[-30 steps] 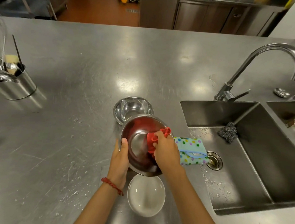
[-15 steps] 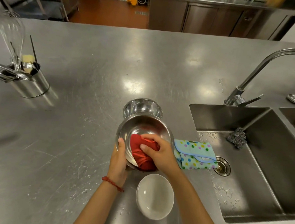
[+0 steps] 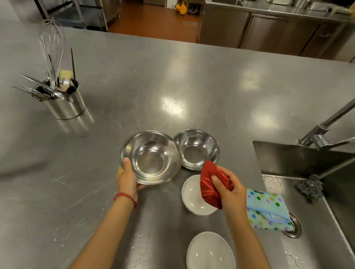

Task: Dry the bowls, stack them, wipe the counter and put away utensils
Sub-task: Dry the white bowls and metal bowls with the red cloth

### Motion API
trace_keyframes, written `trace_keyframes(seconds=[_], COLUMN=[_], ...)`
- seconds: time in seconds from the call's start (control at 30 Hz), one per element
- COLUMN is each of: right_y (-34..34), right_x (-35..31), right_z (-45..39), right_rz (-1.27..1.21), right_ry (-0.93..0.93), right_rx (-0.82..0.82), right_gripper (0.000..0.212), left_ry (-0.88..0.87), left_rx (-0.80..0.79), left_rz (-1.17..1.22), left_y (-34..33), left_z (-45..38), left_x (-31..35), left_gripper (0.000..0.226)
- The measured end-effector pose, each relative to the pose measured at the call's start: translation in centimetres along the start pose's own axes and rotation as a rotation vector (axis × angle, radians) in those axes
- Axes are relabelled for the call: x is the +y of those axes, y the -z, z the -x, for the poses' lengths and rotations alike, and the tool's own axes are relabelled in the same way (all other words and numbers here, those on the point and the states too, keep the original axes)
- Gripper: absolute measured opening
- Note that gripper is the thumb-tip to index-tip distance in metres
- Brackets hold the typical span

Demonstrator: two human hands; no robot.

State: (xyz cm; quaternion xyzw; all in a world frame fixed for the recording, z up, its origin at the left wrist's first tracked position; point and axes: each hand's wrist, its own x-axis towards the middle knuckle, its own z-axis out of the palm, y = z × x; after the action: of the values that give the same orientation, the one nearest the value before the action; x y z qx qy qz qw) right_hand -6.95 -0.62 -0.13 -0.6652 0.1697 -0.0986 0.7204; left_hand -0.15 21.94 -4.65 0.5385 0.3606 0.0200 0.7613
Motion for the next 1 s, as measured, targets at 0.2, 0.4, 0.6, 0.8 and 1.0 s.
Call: trace_keyframes(seconds=[0.2, 0.4, 0.6, 0.8, 1.0], right_y=[-0.9, -1.3, -1.4, -2.0, -2.1], right_x=[1.0, 1.6, 1.7, 1.6, 1.5], right_z=[-0.5, -0.9, -1.0, -0.8, -0.2], right_rz=[0.071, 0.095, 0.121, 0.119, 0.100], right_ry=[-0.007, 0.007, 0.017, 0.034, 0.015], right_rx=[0.012, 0.025, 0.020, 0.012, 0.003], right_gripper=[0.031, 0.033, 0.033, 0.035, 0.035], left_ry=[-0.007, 0.011, -0.011, -0.021, -0.047], left_rx=[0.107, 0.132, 0.112, 0.151, 0.177], left_rz=[0.006, -0.061, -0.206, -0.260, -0.372], left_y=[-1.1, -2.0, -1.8, -1.5, -0.3], left_z=[-5.1, -8.4, -9.8, -9.8, -7.5], left_x=[1.4, 1.3, 0.4, -0.1, 0.1], left_gripper=[0.023, 0.036, 0.047, 0.056, 0.058])
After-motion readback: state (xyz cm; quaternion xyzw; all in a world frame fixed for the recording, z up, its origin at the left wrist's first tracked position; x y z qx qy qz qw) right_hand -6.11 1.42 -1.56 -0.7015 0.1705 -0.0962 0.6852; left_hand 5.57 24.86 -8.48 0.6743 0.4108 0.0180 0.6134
